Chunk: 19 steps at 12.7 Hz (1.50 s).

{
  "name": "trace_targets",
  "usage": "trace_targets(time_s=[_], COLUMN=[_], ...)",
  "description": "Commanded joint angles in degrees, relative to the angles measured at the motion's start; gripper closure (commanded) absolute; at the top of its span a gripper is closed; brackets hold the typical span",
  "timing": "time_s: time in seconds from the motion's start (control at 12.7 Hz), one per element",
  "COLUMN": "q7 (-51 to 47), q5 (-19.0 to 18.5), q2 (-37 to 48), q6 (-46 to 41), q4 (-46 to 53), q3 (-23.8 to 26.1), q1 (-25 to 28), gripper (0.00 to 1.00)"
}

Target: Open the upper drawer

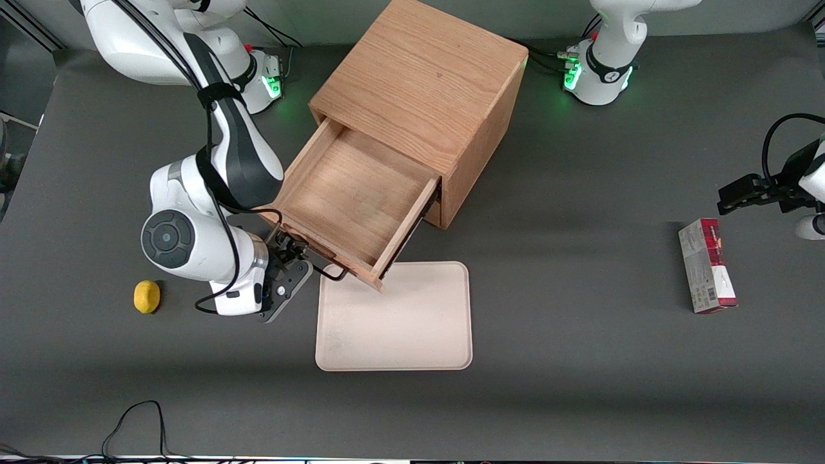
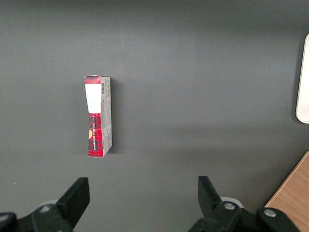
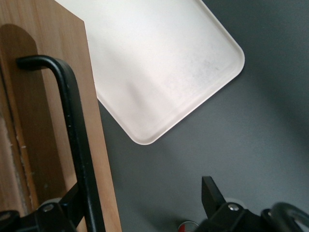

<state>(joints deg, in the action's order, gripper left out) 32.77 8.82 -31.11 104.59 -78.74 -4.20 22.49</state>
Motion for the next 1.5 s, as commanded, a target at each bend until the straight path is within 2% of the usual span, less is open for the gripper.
trace_targets(time_s=[0.0, 0.08, 0.55, 1.02, 1.42], q7=[1.42, 1.42, 0.28, -0.25, -0.86], q5=[-2.21, -3.53, -2.93, 2.25, 2.17], q2=[-2.11, -2.46, -2.38, -1.76, 2.27], q6=[-1.32, -1.32, -2.37, -10.8, -14.41], q4=[3.77, 4.47, 5.44, 11.59, 14.58], q3=[-0.02, -0.02, 0.33, -0.19, -0.45], q1=[-0.87, -0.87, -1.31, -1.57, -4.3], gripper=[0.0, 0.0, 0.0, 0.0, 0.0])
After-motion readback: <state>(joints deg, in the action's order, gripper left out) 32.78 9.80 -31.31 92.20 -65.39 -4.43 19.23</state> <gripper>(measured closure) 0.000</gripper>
